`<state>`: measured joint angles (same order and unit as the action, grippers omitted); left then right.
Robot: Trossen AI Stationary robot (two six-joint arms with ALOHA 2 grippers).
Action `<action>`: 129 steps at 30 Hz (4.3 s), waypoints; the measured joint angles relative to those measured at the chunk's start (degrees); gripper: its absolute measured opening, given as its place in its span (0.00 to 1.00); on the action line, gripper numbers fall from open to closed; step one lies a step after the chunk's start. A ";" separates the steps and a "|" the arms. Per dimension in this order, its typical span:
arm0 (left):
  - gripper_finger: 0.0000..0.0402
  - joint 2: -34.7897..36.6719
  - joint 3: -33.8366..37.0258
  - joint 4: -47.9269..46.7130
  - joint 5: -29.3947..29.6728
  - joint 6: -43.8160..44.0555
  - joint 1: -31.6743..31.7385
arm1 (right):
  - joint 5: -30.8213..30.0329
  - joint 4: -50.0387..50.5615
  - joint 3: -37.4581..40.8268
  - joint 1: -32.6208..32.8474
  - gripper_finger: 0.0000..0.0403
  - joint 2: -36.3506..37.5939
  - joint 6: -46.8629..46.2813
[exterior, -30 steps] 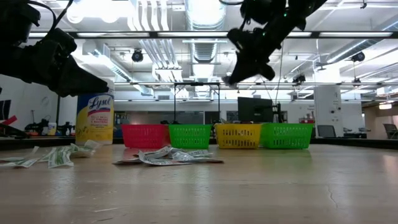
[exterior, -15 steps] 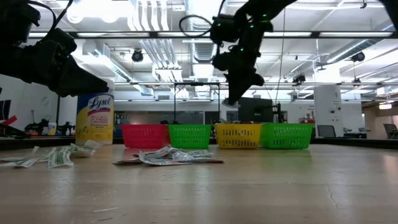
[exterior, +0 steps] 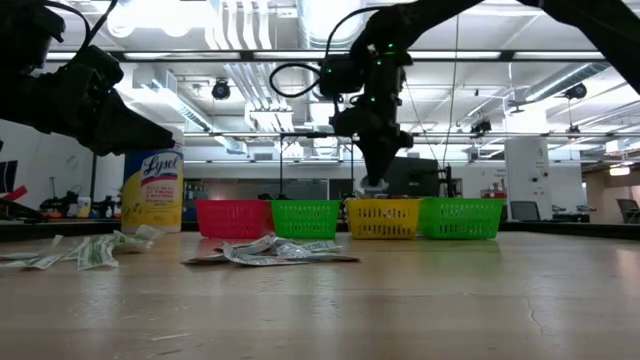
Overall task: Pick & Place First Aid Supplies
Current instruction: Put the blue alcohol pad into the yellow bin, then put the orange ointment pack into the left green bin
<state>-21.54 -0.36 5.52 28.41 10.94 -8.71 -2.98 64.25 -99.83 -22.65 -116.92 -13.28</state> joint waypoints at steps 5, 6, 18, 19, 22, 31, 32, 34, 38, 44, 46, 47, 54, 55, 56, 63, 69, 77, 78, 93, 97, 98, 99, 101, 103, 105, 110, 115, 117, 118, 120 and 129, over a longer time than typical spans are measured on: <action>0.39 0.01 0.01 0.00 0.00 -0.01 0.01 | 0.00 -0.11 0.64 -0.16 0.02 -0.31 0.45; 0.39 0.01 0.01 -0.01 0.00 -0.08 0.02 | 0.01 -0.12 0.94 -0.27 0.02 -0.31 0.60; 0.39 0.02 0.01 -0.02 0.01 -1.02 0.01 | 2.97 -4.37 7.40 -0.66 0.24 -0.47 2.82; 0.39 0.02 0.00 -0.04 0.02 -1.03 0.02 | 2.97 -4.43 7.70 -0.69 0.26 -0.47 2.88; 0.39 0.02 0.02 -0.03 0.01 -1.04 0.02 | 2.95 -4.53 7.93 -0.68 0.33 -0.47 3.20; 0.39 0.01 0.01 -0.03 0.02 -1.05 0.02 | 2.95 -3.99 6.08 -0.63 0.49 -0.29 6.19; 0.39 0.00 0.02 -0.03 0.00 -1.05 0.01 | 2.95 -3.25 5.49 -0.62 0.50 -0.29 6.40; 0.39 0.00 0.01 -0.03 0.01 -1.05 0.00 | 2.94 -2.02 4.41 -0.61 0.51 -0.23 7.23; 0.39 0.00 0.00 -0.04 0.01 -1.09 0.02 | 2.90 0.79 2.11 -0.61 0.51 -0.23 8.45; 0.39 0.01 0.02 -0.04 0.02 -1.10 0.00 | 2.86 3.63 -1.66 -0.61 0.50 -0.20 8.51; 0.39 0.00 0.02 -0.02 0.02 -1.11 0.00 | 2.86 4.40 -3.18 -0.48 0.50 -0.20 8.51; 0.39 0.02 0.02 -0.02 0.02 -1.09 0.02 | 2.86 4.92 -3.87 -0.31 0.50 -0.20 8.48; 0.39 0.02 0.02 -0.04 0.02 -1.14 0.02 | 2.90 5.85 -7.98 2.70 0.50 -0.16 8.32; 0.39 0.02 0.00 -0.03 0.01 -1.14 0.01 | 2.92 5.96 -8.02 3.18 0.50 -0.16 8.66; 0.39 0.00 0.00 -0.04 0.00 -1.14 0.00 | 2.95 5.88 -8.01 3.56 0.49 -0.16 8.79; 0.39 0.00 0.02 -0.04 0.01 -1.13 0.00 | 3.26 5.73 -3.19 5.64 0.43 -0.16 7.42; 0.39 0.00 0.00 -0.04 0.02 -1.12 0.02 | 3.17 4.97 -0.51 6.23 0.32 -0.16 7.35; 0.39 0.00 0.02 -0.04 0.00 -1.07 0.00 | 2.93 1.28 -0.39 5.47 0.16 -0.16 7.48; 0.39 0.01 0.02 -0.02 0.00 -1.07 0.01 | 2.85 1.28 -0.31 5.27 0.14 -0.16 7.52; 0.39 0.00 0.01 -0.04 0.00 -1.07 0.00 | 2.80 3.02 -0.22 4.59 0.02 -0.16 8.80; 0.39 0.02 0.02 -0.04 0.00 -1.09 0.00 | 2.76 6.01 -0.22 4.63 0.02 -0.16 7.75; 0.39 0.00 0.01 -0.04 0.00 -1.28 0.02 | 2.72 6.23 -0.15 4.63 0.02 -0.16 7.73; 0.39 0.01 0.01 -0.04 0.00 -1.60 0.01 | 2.58 5.86 -0.02 4.63 0.02 -0.16 7.76; 0.39 0.00 0.01 -0.04 0.00 -2.34 0.01 | 2.54 4.42 0.52 4.61 0.02 -0.16 7.74; 0.39 0.00 0.01 -0.04 0.00 -2.80 0.00 | 2.54 2.73 1.37 4.48 0.02 -0.16 7.72; 0.39 0.00 0.00 -0.04 0.00 -2.95 0.02 | 2.51 1.00 2.52 4.36 0.02 -0.16 7.73; 0.39 0.02 0.00 -0.04 0.00 -2.97 0.01 | 2.38 -2.32 5.88 3.92 0.02 -0.18 7.74; 0.39 0.01 0.01 -0.04 0.00 -2.97 0.00 | 2.38 -7.31 8.31 3.51 0.02 -0.18 7.66; 0.39 0.01 0.02 -0.03 0.00 -2.97 0.01 | 2.38 -7.75 8.64 3.29 0.02 -0.18 7.35; 0.39 0.02 0.02 -0.04 0.00 -2.97 0.00 | 2.38 -7.69 8.67 3.25 0.02 -0.18 7.28; 0.39 0.00 0.01 -0.04 0.00 -2.95 0.01 | 2.38 -7.40 8.47 3.23 0.02 -0.13 7.30; 0.39 0.02 0.02 -0.03 0.00 -2.16 0.00 | 1.27 -1.19 3.45 3.26 0.02 1.87 7.37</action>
<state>-21.52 -0.34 5.49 28.41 8.78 -8.71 -1.72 63.06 -96.38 -19.39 -115.04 -5.91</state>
